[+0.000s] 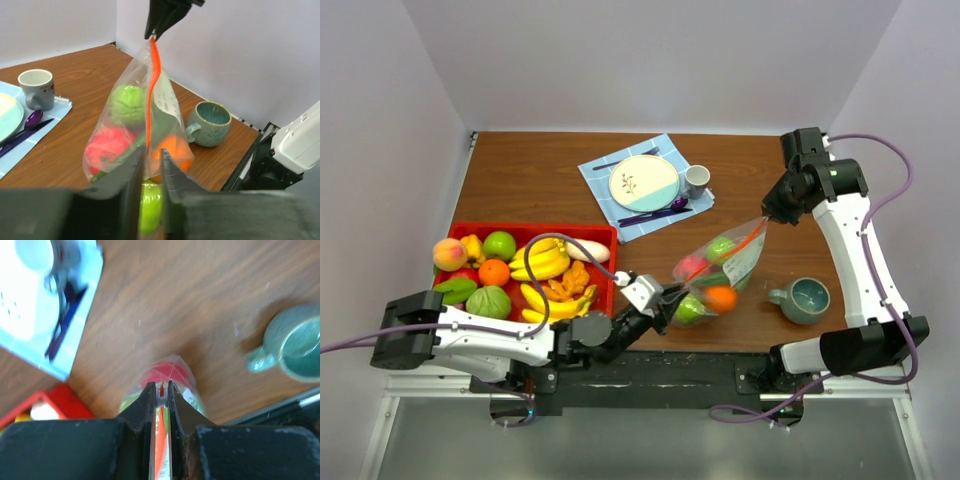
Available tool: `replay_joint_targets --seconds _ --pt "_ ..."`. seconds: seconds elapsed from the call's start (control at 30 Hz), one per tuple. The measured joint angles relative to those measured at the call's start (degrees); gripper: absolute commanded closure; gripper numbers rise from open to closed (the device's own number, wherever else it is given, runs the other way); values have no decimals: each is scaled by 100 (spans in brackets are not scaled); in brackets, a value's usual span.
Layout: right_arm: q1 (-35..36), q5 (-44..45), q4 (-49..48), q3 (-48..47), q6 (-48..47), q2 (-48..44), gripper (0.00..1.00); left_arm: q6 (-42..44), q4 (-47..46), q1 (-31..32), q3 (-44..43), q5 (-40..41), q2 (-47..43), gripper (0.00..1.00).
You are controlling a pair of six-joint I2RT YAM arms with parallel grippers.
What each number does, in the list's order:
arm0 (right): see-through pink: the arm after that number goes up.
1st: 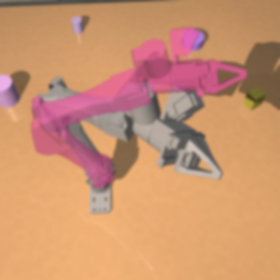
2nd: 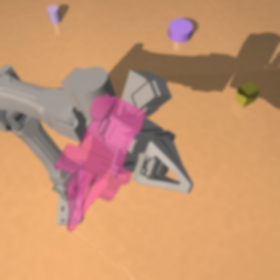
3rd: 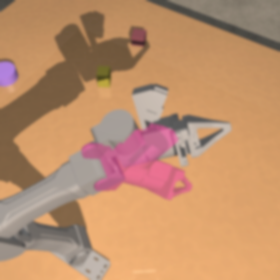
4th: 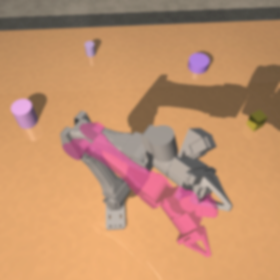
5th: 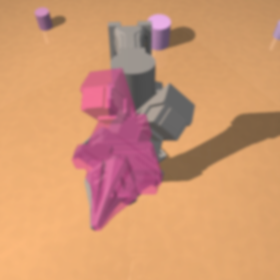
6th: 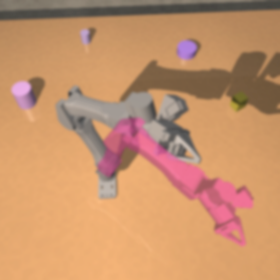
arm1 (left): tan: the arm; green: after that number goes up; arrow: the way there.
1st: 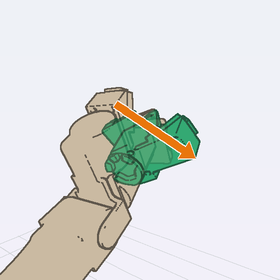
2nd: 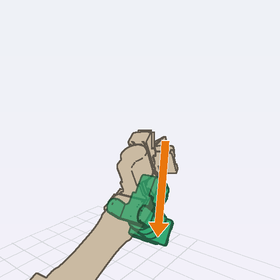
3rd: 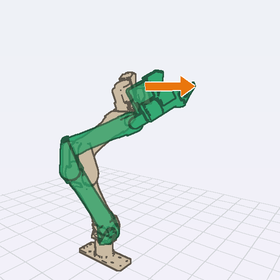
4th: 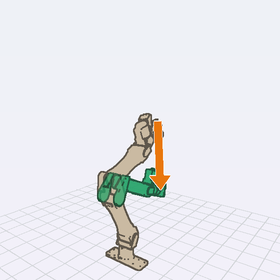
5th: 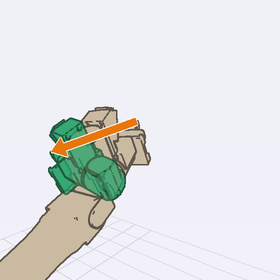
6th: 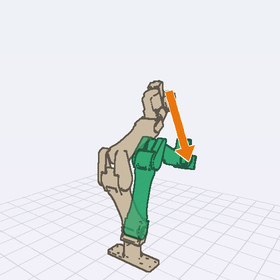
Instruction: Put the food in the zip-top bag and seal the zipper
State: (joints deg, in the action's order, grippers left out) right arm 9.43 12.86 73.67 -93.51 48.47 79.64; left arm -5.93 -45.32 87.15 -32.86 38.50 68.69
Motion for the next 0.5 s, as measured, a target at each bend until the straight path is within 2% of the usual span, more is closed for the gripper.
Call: replay_joint_targets --seconds 0.03,0.1,0.13,0.2,0.23,0.3,0.4,0.43,0.5 --pt "-39 129 -111 0 -39 -9 93 -138 142 15 -219 24 107 40" --pt "-111 208 -442 70 -111 -15 93 -389 398 50 -522 66 214 31" --pt "-133 234 -640 173 -133 -33 93 -546 498 68 -595 105 219 22" --pt "-157 179 -1071 402 -166 -35 92 -791 748 68 -693 227 216 12" --pt "-153 109 -1274 525 -175 -17 91 -942 909 59 -734 308 216 3" --pt "-114 -57 -1604 688 -199 98 86 -1259 1447 -17 -879 439 214 0" --pt "70 -240 -2039 717 -258 481 66 -1779 2323 -317 -1154 463 188 0" --pt "144 -328 -2168 715 -275 629 49 -1947 2601 -481 -1233 439 146 0" --pt "238 -487 -2308 710 -332 879 34 -2223 3097 -785 -1283 407 -46 0"
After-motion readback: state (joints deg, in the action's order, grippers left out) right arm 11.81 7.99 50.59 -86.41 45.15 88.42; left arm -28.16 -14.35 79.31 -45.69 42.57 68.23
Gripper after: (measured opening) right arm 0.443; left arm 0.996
